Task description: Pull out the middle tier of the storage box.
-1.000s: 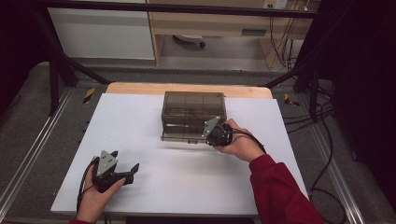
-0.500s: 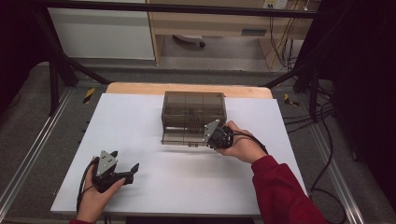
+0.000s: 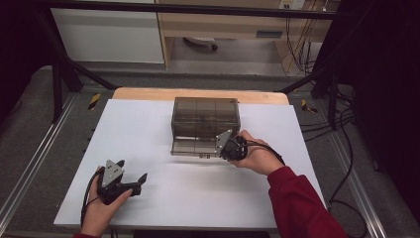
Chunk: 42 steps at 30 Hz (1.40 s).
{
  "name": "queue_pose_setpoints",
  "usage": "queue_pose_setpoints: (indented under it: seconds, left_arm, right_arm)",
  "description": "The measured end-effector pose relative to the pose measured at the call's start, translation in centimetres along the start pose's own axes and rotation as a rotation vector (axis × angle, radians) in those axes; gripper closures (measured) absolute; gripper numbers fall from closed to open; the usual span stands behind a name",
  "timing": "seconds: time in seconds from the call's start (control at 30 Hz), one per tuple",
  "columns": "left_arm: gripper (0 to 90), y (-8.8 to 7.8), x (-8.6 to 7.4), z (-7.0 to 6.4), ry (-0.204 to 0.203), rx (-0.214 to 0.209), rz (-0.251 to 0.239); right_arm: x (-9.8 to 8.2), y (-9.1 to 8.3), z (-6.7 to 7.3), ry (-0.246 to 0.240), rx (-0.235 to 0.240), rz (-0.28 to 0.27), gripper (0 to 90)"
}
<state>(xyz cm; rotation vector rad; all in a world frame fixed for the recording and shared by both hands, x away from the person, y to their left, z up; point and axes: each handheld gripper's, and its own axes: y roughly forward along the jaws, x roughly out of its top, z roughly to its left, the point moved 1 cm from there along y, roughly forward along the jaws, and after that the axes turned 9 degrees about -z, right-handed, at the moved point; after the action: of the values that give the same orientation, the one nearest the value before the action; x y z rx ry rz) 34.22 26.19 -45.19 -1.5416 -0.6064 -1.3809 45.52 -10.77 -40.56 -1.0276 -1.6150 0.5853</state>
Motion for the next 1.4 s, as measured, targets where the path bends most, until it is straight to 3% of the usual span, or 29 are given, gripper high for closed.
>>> queue_pose_setpoints:
  seconds: [0.53, 1.13, 1.23, 1.4]
  left_arm:
    - [7.5, 0.0, 0.0, 0.0, 0.001, -0.001, 0.004]
    - [7.6, 0.0, 0.0, 0.0, -0.001, -0.001, 0.002]
    - [7.6, 0.0, 0.0, 0.0, 0.0, -0.002, 0.003]
    - [7.2, 0.0, 0.0, 0.0, -0.002, 0.002, 0.0]
  right_arm:
    - [-0.3, -0.2, 0.4, -0.021, 0.016, 0.015, 83.8]
    - [-0.3, -0.2, 0.4, 0.003, 0.009, 0.003, 82.9]
    - [-0.4, -0.2, 0.5, -0.001, 0.011, -0.013, 75.4]
    - [-0.4, -0.5, 1.0, 0.053, -0.01, -0.047, 56.2]
